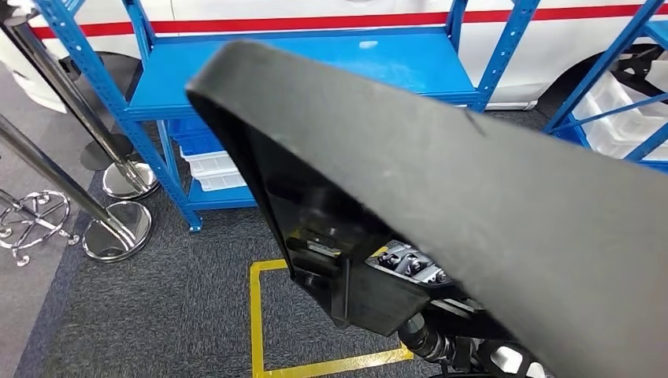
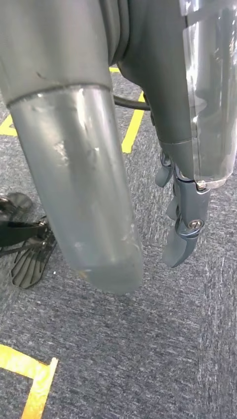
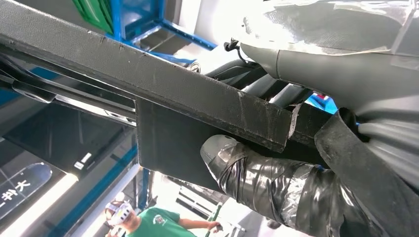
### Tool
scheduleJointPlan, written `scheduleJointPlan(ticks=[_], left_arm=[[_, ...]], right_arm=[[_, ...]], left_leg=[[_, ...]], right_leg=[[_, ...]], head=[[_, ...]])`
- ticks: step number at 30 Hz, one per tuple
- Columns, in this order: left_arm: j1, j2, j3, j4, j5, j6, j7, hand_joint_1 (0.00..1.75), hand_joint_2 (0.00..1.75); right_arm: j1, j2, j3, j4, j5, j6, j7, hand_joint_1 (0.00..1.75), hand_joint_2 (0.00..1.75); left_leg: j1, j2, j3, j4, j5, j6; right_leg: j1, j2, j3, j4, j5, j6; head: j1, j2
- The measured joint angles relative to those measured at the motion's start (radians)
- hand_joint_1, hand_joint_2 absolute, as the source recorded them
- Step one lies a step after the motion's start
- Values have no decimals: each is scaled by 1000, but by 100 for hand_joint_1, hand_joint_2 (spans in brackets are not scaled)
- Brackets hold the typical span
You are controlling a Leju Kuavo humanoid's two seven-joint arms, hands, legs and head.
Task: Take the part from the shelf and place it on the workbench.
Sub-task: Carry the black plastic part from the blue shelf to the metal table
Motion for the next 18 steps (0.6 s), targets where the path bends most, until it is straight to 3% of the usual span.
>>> scheduleJointPlan(ticks=[1,3,4,6,8,9,10,11,12,14,16,18], left_arm=[[0,-1,0,0,-3,1,3,0,0],[-1,-2,1,0,-9,1,8,0,0],[-2,-2,1,0,-11,2,10,0,0],[-3,-1,1,0,-14,3,12,0,0],[-2,0,2,0,-14,3,13,0,0],[-2,0,4,0,-13,4,12,0,0],[-1,0,6,0,-12,4,11,0,0],[-2,0,8,0,-11,6,9,0,0],[-2,1,11,0,-11,8,7,0,0],[-4,5,17,0,-12,15,4,0,0],[-6,10,20,0,-16,25,3,0,0],[-8,13,23,0,-22,44,-3,0,0]], right_arm=[[-3,0,0,1,-1,1,2,175,175],[-6,0,1,4,-1,2,6,175,175],[-7,0,1,6,0,2,8,175,175],[-10,0,2,9,2,2,10,175,175],[-11,1,3,14,3,1,12,175,175],[-11,1,4,16,4,-1,14,175,175],[-11,1,4,19,5,-2,16,175,175],[-11,1,5,21,7,-4,18,175,175],[-11,1,6,22,10,-7,21,175,175],[-12,1,7,24,16,-15,24,175,175],[-15,1,9,24,21,-23,27,175,175],[-16,0,10,24,26,-31,30,175,175]], left_leg=[[-1,8,-1,1,3,-5],[-2,24,-4,2,6,-16],[-2,21,-8,10,-2,-22],[0,-5,-37,79,-58,-31],[3,-28,-87,211,-136,-37],[3,-31,-105,266,-157,-40],[4,-32,-109,289,-158,-41],[6,-33,-95,273,-140,-42],[7,-38,-63,222,-109,-42],[11,-70,12,89,-61,-38],[11,-95,46,22,-54,-34],[12,-83,47,13,-53,-27]], right_leg=[[5,-6,16,-32,-10,-6],[4,8,14,-49,-6,-19],[1,17,11,-54,1,-28],[-5,32,2,-61,16,-43],[-4,48,-13,-58,25,-49],[-3,57,-20,-54,29,-49],[-3,67,-27,-49,31,-48],[-3,77,-34,-43,33,-47],[-4,87,-40,-36,33,-46],[-5,106,-52,-21,33,-41],[-5,123,-64,-12,36,-29],[-4,140,-72,-11,44,-15]], head=[[0,0],[0,0],[0,0],[0,0],[0,0],[0,0],[0,0],[0,0],[0,0],[0,0],[0,0],[-1,0]])
